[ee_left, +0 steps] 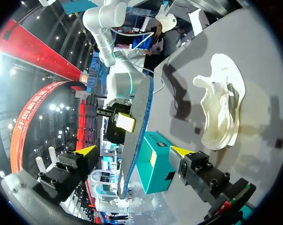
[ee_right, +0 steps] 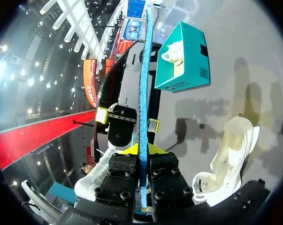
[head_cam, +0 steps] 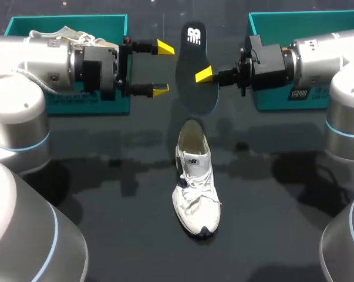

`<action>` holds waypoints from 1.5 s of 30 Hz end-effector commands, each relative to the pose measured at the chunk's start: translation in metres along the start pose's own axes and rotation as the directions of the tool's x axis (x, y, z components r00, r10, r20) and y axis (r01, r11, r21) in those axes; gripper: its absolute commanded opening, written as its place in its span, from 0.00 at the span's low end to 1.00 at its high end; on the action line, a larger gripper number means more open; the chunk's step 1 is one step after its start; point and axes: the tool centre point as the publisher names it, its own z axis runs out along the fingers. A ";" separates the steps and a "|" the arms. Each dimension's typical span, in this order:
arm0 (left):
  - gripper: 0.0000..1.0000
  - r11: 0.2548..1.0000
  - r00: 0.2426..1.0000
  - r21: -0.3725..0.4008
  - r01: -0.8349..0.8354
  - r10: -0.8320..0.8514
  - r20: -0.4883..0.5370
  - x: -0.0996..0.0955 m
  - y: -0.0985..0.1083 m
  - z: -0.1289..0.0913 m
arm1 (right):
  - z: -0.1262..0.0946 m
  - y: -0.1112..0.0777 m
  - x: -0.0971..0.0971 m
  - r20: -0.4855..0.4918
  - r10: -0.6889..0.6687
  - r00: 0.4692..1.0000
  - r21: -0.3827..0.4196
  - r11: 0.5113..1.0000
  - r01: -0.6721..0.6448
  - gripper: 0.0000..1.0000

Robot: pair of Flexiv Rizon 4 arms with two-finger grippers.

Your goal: Take the shoe out of the shoebox, open the shoe tongue, remove and reinsert the insole, then place the shoe into the shoebox

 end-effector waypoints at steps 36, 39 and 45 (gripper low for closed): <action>1.00 0.581 0.536 -0.420 0.698 -0.812 -0.231 0.039 -0.015 -0.040 | -0.012 0.002 -0.027 -0.058 -0.393 0.918 -0.170 0.910 0.379 0.00; 1.00 0.581 0.536 -0.420 0.698 -0.812 -0.231 0.039 -0.015 -0.040 | -0.012 0.002 -0.027 -0.058 -0.393 0.918 -0.170 0.910 0.379 0.00; 1.00 0.581 0.536 -0.420 0.698 -0.812 -0.231 0.039 -0.015 -0.040 | -0.012 0.002 -0.027 -0.058 -0.393 0.918 -0.170 0.910 0.379 0.00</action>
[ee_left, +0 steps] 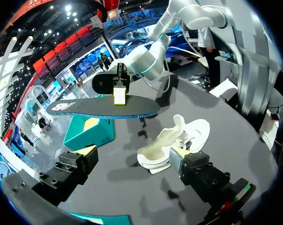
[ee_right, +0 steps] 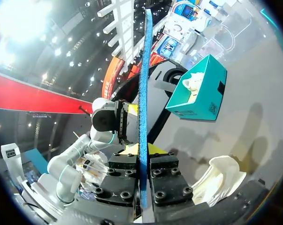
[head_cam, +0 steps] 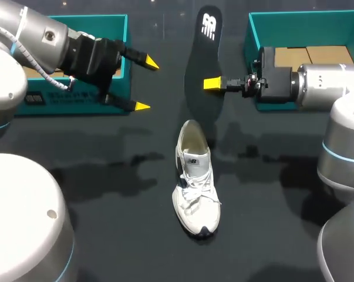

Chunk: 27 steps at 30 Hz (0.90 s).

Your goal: Take the shoe out of the shoebox, open the shoe tongue, remove and reinsert the insole, then place the shoe into the shoebox

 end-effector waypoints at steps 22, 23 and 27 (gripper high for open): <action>1.00 0.932 0.968 -0.290 0.220 -0.245 -0.055 0.042 0.035 0.028 | -0.007 -0.022 -0.033 0.006 -0.058 0.998 -0.109 0.992 0.058 0.00; 1.00 0.932 0.968 -0.290 0.220 -0.245 -0.055 0.042 0.035 0.028 | -0.007 -0.022 -0.033 0.006 -0.058 0.998 -0.109 0.992 0.058 0.00; 1.00 0.932 0.968 -0.290 0.220 -0.245 -0.055 0.042 0.035 0.028 | -0.007 -0.022 -0.033 0.006 -0.058 0.998 -0.109 0.992 0.058 0.00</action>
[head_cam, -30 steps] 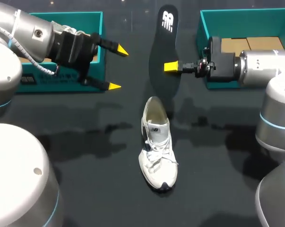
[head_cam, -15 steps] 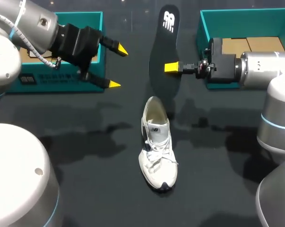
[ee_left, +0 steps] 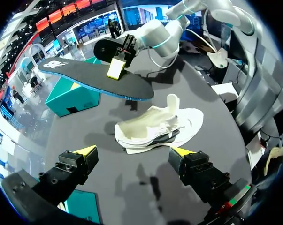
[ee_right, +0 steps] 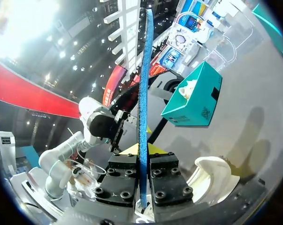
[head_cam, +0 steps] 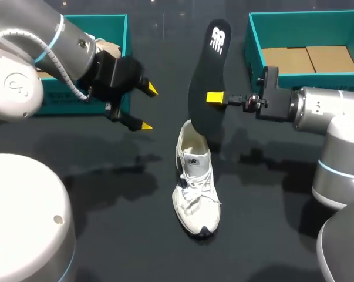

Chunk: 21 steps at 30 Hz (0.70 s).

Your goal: Take the shoe out of the shoebox, open the shoe tongue, remove and reinsert the insole, then place the shoe into the shoebox

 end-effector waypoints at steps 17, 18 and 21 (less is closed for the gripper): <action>1.00 0.992 0.995 -0.104 0.074 -0.080 -0.057 0.020 0.024 0.050 | -0.005 -0.024 -0.032 -0.038 -0.010 0.999 -0.006 1.000 0.010 0.00; 1.00 0.992 0.995 -0.104 0.074 -0.080 -0.057 0.020 0.024 0.050 | -0.005 -0.024 -0.032 -0.038 -0.010 0.999 -0.006 1.000 0.010 0.00; 1.00 0.992 0.995 -0.104 0.074 -0.080 -0.057 0.020 0.024 0.050 | -0.005 -0.024 -0.032 -0.038 -0.010 0.999 -0.006 1.000 0.010 0.00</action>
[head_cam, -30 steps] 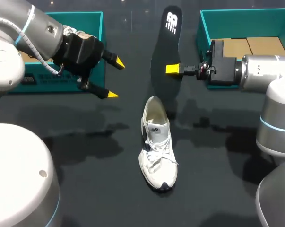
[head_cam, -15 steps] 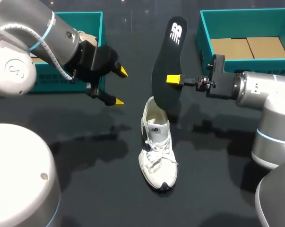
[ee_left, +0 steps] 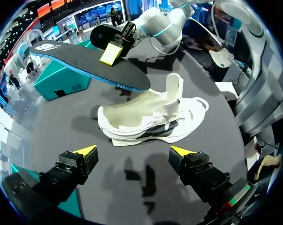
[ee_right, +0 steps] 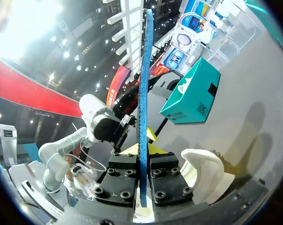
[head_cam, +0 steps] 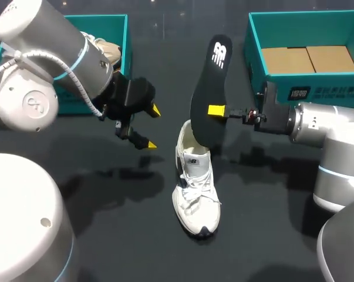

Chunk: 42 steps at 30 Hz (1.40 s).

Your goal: Take the shoe out of the shoebox, open the shoe tongue, remove and reinsert the insole, then place the shoe into the shoebox

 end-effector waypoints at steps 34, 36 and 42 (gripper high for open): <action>1.00 0.993 0.995 -0.108 -0.037 0.026 -0.101 -0.008 0.014 0.068 | 0.025 -0.005 -0.026 -0.075 -0.089 0.993 -0.013 0.996 0.088 0.00; 1.00 0.994 0.995 -0.109 -0.027 0.016 -0.095 -0.009 0.015 0.071 | 0.027 -0.005 -0.027 -0.081 -0.092 0.992 -0.006 0.996 0.092 0.00; 1.00 0.994 0.995 -0.110 -0.021 0.010 -0.097 -0.010 0.018 0.082 | 0.029 -0.005 -0.030 -0.103 -0.110 0.989 -0.004 0.994 0.110 0.00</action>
